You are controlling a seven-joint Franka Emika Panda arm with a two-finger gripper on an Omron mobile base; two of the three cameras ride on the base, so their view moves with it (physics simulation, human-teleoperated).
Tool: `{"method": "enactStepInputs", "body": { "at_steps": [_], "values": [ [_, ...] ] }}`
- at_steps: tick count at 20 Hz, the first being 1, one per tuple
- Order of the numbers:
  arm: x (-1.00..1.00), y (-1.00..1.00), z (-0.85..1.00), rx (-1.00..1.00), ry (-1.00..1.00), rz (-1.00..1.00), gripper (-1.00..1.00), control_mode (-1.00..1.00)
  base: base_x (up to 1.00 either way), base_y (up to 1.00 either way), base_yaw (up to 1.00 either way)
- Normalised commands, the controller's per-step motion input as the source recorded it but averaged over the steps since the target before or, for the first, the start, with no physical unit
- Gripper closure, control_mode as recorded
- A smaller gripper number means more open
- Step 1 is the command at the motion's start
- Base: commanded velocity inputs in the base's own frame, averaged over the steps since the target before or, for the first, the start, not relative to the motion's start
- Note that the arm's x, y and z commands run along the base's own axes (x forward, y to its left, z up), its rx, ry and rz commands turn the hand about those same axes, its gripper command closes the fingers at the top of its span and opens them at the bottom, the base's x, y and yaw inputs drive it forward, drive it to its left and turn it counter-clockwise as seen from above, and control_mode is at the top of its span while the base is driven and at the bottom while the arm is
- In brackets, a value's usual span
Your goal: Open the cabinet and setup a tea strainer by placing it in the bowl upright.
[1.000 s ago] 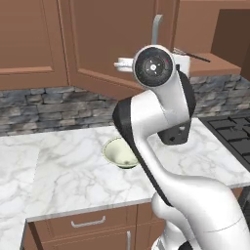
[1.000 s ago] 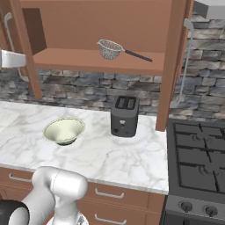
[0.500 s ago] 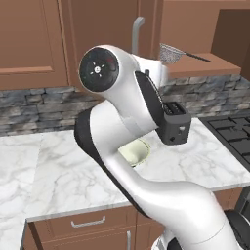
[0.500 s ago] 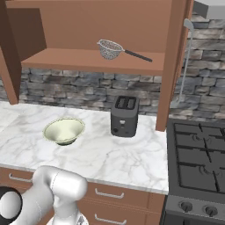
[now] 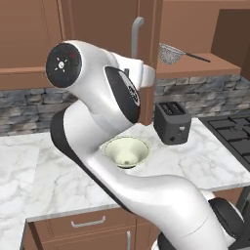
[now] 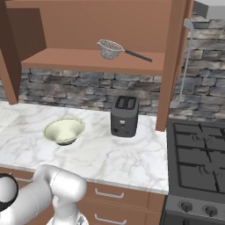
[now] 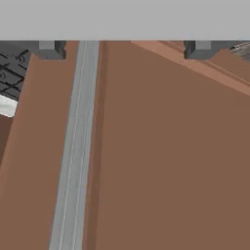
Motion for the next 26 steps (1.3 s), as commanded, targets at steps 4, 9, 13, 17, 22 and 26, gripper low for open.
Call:
{"method": "enactStepInputs", "body": {
  "at_steps": [4, 9, 13, 17, 22, 26],
  "values": [
    [-0.16, 0.36, 0.0, 0.0, -0.02, -0.08, -1.0, -1.0, 0.0, 0.0, 0.0],
    [-0.29, 0.16, 0.0, 0.0, 0.0, -0.07, -1.0, -1.0, 0.0, 0.0, 0.0],
    [-0.54, 0.0, 0.0, 0.0, 0.0, 0.0, -1.0, -1.0, 0.0, 0.0, 0.0],
    [-0.62, -0.12, 0.0, 0.07, 0.0, 0.0, -1.0, -1.0, 0.0, 0.0, 0.0],
    [-0.35, -0.55, -0.01, 0.14, 0.0, 0.0, -1.0, -1.0, 0.0, 0.0, 0.0],
    [-0.01, -0.85, 0.0, 0.19, 0.0, 0.03, -1.0, -1.0, 0.0, 0.0, 0.0]
  ]
}}
